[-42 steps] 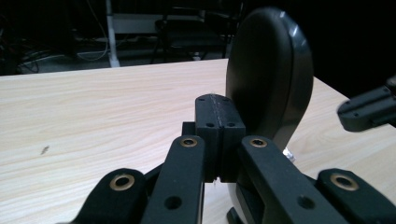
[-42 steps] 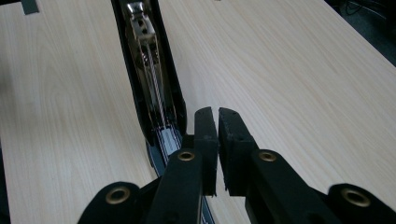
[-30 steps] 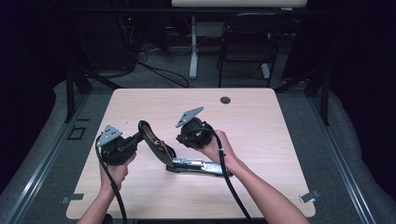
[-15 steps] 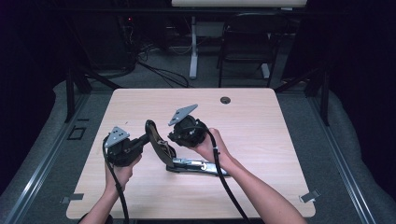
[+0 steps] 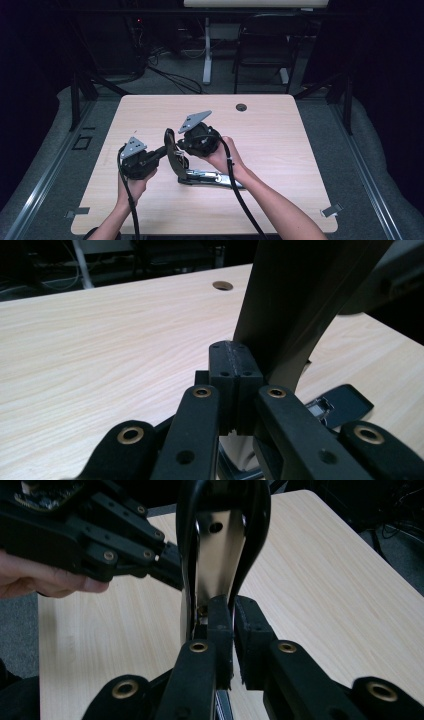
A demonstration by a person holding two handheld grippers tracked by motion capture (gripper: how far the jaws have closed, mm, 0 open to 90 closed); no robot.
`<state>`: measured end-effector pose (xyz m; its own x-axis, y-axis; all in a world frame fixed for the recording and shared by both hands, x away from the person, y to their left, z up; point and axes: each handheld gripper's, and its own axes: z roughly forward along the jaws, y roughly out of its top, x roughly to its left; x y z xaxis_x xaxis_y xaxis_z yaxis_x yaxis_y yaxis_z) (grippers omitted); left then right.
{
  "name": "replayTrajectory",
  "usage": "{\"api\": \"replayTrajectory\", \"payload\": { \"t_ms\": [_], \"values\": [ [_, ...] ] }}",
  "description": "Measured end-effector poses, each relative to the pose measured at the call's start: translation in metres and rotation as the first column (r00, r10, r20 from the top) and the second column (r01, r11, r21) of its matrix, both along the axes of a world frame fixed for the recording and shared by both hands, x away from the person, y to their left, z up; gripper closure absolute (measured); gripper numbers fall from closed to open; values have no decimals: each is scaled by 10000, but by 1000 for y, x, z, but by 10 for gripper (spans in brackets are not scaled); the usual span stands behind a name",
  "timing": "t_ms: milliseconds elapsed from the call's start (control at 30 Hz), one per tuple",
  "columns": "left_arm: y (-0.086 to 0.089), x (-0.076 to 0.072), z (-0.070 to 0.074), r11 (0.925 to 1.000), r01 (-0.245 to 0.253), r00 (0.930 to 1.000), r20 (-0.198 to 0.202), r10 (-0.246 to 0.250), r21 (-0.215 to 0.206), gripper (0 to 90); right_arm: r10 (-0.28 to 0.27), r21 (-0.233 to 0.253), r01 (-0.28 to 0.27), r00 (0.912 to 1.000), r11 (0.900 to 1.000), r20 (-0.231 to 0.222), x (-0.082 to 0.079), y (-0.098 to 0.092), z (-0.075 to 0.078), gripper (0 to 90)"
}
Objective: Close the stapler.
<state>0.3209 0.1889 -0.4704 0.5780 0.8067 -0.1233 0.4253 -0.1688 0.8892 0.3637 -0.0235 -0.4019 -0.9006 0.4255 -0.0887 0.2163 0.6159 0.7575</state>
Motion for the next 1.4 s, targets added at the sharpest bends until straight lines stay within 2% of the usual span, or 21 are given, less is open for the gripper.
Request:
{"api": "replayTrajectory", "payload": {
  "t_ms": [100,300,500,567,800,1100,1400],
  "values": [
    [-5,1,-2,9992,310,9993,-211,-305,238,900,-52,145,51,10000,9999,69,-1,-3,2,882],
    [-10,4,-6,9970,589,9972,-491,-564,508,900,-178,515,167,9996,9985,210,-2,-11,5,900],
    [-12,6,-10,9954,785,9945,-738,-744,553,900,-248,751,230,9994,9969,231,-4,-19,6,900],
    [-14,8,-13,9930,955,9915,-948,-887,700,900,-224,790,203,9994,9967,254,-5,-23,6,900],
    [-18,10,-18,9897,1161,9861,-1286,-1048,839,900,-295,921,271,9993,9954,249,-7,-34,5,900],
    [-26,11,-23,9878,1227,9833,-1467,-1080,958,900,-570,957,566,9984,9938,17,-8,-55,-1,900],
    [-33,10,-25,9853,1367,9815,-1487,-1208,1022,900,-918,1096,938,9955,9895,-229,-9,-73,-8,900]
  ]
}}
